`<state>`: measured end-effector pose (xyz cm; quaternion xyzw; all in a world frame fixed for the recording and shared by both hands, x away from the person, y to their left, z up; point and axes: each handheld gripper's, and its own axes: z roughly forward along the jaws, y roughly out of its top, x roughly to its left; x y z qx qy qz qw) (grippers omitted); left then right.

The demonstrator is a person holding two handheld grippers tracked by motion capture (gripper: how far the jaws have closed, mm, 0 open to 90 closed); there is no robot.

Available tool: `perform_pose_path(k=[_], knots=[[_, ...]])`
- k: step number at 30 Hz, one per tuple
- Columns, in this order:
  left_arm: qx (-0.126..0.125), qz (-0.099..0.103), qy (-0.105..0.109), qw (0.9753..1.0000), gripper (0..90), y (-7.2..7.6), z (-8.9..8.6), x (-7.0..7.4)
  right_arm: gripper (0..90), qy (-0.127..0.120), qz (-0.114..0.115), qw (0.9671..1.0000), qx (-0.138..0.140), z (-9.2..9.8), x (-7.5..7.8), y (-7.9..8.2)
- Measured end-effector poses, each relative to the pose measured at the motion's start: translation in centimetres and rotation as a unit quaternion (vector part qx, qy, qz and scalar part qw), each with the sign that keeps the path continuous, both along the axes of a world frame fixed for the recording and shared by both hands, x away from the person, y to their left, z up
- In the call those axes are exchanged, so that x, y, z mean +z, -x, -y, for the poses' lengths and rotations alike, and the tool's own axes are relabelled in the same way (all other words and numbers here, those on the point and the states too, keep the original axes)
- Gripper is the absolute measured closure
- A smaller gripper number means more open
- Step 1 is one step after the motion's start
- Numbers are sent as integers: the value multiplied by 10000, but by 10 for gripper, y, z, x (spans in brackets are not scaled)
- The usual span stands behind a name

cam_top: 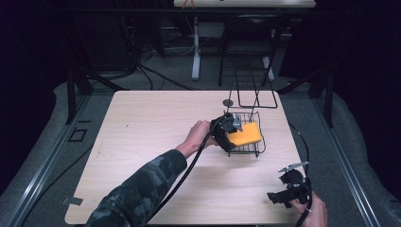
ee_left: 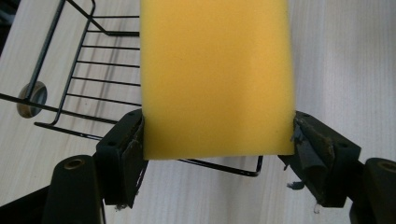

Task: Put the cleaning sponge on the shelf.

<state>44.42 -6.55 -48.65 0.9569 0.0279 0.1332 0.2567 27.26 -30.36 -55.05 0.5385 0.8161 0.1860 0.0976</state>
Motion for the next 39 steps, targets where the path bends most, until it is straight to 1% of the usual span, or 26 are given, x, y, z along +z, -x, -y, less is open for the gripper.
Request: perform_pose_path(k=[1, 2, 6, 7, 9, 11, 14, 16, 17, 18, 19, 21, 23, 24, 25, 27, 30, 32, 35, 36, 38, 39], knots=[[21, 29, -17, 10000, 264, 0, 1, -2, 2, 2, -1, 10000, -10, 0, 0, 0], [-20, 22, -79, 10000, 263, -1, 2, -3, 2, -3, -1, 10000, -18, 0, 0, 0], [-101, 14, -185, 9998, 261, -3, 6, -6, 2, 6, -20, 10000, -28, 0, 0, 1], [-131, 20, -243, 9996, 260, -4, 7, -7, 2, 8, -21, 10000, -21, 0, 0, 1], [-137, 31, -313, 9994, 258, -5, 9, -9, 2, 6, -23, 10000, -17, 0, 0, 1], [-146, 23, -303, 9994, 256, -5, 10, -9, 2, 4, -22, 10000, -12, 0, 0, 1], [-180, 15, -410, 9990, 254, -7, 12, -12, 3, 4, -17, 10000, 2, 0, 0, 1], [-182, -43, -453, 9988, 250, -7, 14, -14, 3, 1, -27, 10000, 0, 0, 0, 1], [-193, -41, -470, 9987, 248, -8, 14, -15, 3, -11, -24, 10000, 4, 0, 0, 1], [-184, -88, -464, 9987, 245, -8, 14, -16, 2, -16, -15, 10000, 21, 1, 0, 1], [-175, -38, -497, 9986, 242, -8, 15, -16, 2, -19, -15, 10000, 19, 1, 0, 1], [-142, -98, -477, 9987, 231, -9, 15, -17, 3, -11, -12, 10000, 36, 1, 0, 1], [-76, -55, -465, 9989, 201, -9, 15, -16, 3, -13, -25, 10000, 23, 0, 0, 1], [-62, -66, -456, 9989, 180, -10, 15, -16, 3, -9, -18, 10000, 32, 1, -1, 1], [-34, -24, -467, 9989, 161, -10, 15, -16, 3, -13, -15, 10000, 33, 1, 0, 1], [-9, -45, -431, 9991, 143, -10, 14, -16, 3, -12, -17, 10000, 33, 1, 0, 1], [91, -69, -315, 9994, 105, -10, 13, -15, 2, -12, -16, 10000, 31, 1, 0, 1], [144, -61, -288, 9995, 77, -9, 11, -14, 2, -14, -15, 10000, 31, 1, 0, 1], [227, -73, -204, 9995, 64, -8, 8, -10, 3, 3, -38, 10000, 25, 1, 0, 1], [234, -105, -152, 9996, 58, -8, 6, -8, 3, 4, -37, 10000, 25, 1, 0, 1], [297, -101, -49, 9995, 46, -6, 3, -5, 3, 8, -23, 10000, 31, 1, 1, 1], [278, -80, -85, 9995, 44, -6, 0, -2, 3, -3, -21, 10000, 15, 1, 1, 1]])
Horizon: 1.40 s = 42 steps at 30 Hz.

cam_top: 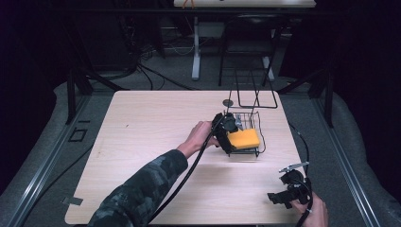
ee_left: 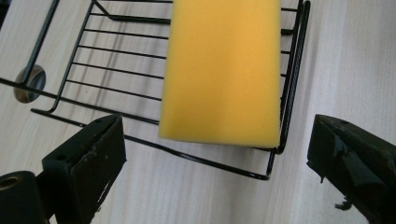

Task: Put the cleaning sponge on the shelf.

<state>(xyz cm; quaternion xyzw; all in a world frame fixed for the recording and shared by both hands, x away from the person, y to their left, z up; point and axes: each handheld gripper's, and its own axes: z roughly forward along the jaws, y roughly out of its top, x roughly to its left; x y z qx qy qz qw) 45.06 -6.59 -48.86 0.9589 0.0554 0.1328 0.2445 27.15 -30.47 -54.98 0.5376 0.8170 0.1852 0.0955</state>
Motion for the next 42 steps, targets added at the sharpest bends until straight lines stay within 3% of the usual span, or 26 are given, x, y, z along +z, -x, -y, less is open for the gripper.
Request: perform_pose_path(k=[1, 8, 12, 22, 34, 42], knots=[[94, -60, 188, 9998, 35, 2, -2, 1, 3, 0, 3, 10000, -4, 0, 0, 0], [245, -83, 457, 9986, 4, 6, -24, 12, 3, -30, 32, 10000, -12, 0, 1, 0], [312, -33, 463, 9984, 3, 10, -38, 15, 2, -36, 40, 10000, -29, 0, 1, 0], [438, -63, 741, 9963, 3, 24, -71, 25, 3, -11, 59, 10000, -60, 1, 1, 1], [576, 62, 831, 9949, 3, 51, -113, 38, 4, -10, 31, 10000, -69, 0, 0, 0], [795, 54, 780, 9938, 3, 69, -150, 36, 4, 48, 20, 10000, -42, 0, 0, 0]])
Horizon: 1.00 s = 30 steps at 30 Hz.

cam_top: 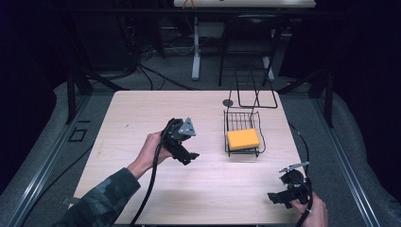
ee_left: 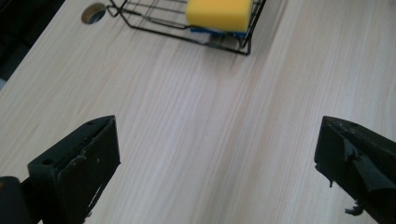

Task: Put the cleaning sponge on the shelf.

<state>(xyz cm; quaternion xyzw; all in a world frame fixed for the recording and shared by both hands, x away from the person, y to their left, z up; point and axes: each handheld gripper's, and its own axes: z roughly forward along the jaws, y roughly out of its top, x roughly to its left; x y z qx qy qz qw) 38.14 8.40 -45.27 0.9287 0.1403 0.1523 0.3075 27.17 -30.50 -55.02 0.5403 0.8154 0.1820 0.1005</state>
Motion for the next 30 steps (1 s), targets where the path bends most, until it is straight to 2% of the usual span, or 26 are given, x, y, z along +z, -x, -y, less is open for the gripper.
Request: perform_pose_path(k=[9, 11, 15, 21, 23, 25, 26, 30], knots=[[349, -128, 56, 9993, 3, 22, -41, -13, 5, -20, 23, 10000, -22, -2, 0, 0], [428, -149, -6, 9990, 3, 26, -50, -18, 5, -23, 22, 10000, -10, -2, -1, 0], [663, -213, 63, 9976, 3, 35, -68, -26, 5, -17, 7, 10000, 16, -2, -1, 0], [923, -365, -58, 9950, 3, 46, -88, -39, 5, -12, 10, 10000, 20, -2, -1, 0], [1036, -414, -67, 9937, 3, 49, -94, -42, 5, -5, 12, 10000, 20, -3, -1, 0], [1219, -458, -171, 9913, 3, 51, -100, -45, 5, 7, -1, 10000, 26, -3, -1, 0], [1345, -489, -279, 9893, 3, 53, -103, -47, 5, 42, -8, 10000, 37, -3, 0, 0], [1686, -622, -357, 9831, 3, 56, -116, -55, 5, 43, 36, 10000, 51, -3, -1, 0]])
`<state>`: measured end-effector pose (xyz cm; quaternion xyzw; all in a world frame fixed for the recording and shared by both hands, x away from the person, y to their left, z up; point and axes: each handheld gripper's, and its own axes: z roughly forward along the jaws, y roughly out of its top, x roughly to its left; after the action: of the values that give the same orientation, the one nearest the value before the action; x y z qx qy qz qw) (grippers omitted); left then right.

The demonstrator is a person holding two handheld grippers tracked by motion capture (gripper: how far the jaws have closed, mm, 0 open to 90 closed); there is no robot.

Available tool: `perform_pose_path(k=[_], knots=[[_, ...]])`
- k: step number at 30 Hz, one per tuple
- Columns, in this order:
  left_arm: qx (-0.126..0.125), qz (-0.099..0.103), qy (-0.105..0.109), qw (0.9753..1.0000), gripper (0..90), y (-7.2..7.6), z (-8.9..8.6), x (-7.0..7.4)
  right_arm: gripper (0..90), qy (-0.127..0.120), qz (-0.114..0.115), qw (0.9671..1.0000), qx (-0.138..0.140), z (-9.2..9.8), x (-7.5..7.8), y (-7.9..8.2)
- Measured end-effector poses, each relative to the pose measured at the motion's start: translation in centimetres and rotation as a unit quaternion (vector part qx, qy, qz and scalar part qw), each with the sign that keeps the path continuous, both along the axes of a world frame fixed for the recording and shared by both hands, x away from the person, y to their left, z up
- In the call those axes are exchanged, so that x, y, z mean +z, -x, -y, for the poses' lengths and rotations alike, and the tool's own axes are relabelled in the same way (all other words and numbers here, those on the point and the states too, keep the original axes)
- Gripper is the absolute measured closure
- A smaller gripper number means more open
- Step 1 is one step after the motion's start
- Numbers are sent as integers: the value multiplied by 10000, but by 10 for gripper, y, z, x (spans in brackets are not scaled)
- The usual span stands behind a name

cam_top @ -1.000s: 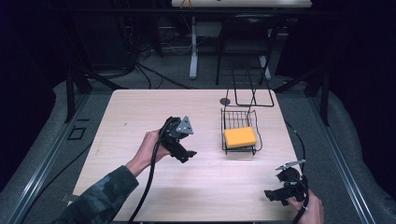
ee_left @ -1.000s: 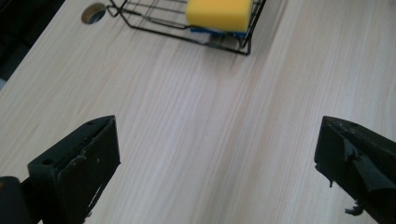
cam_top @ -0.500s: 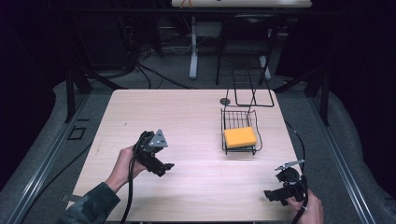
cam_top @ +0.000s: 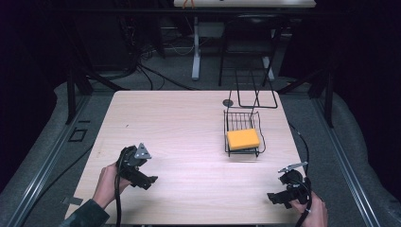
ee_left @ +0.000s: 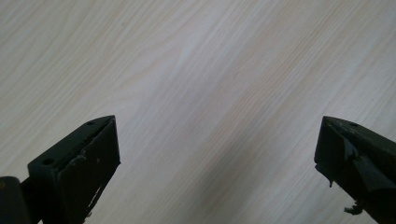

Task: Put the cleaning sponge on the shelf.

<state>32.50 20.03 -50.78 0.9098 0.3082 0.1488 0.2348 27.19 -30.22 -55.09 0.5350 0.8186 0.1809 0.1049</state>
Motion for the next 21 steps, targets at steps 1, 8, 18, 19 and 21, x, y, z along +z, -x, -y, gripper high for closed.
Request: perform_pose_path(k=[1, 8, 18, 19, 21], knots=[[103, -9, -9, 9999, 3, 1, -3, -3, 6, 0, 3, 10000, -10, 0, 0, 0], [972, -171, -136, 9950, 3, 3, -28, -18, 7, 13, -11, 10000, 64, -2, 0, 0], [926, -227, -361, 9948, 3, 2, -31, -30, 15, 49, -30, 9998, 202, -6, 1, 1], [909, -244, -390, 9948, 3, 1, -30, -31, 17, 58, -14, 9998, 213, -5, 1, 0], [896, -282, -396, 9948, 2, -1, -30, -33, 20, 35, -20, 9998, 220, -5, 1, 0]])
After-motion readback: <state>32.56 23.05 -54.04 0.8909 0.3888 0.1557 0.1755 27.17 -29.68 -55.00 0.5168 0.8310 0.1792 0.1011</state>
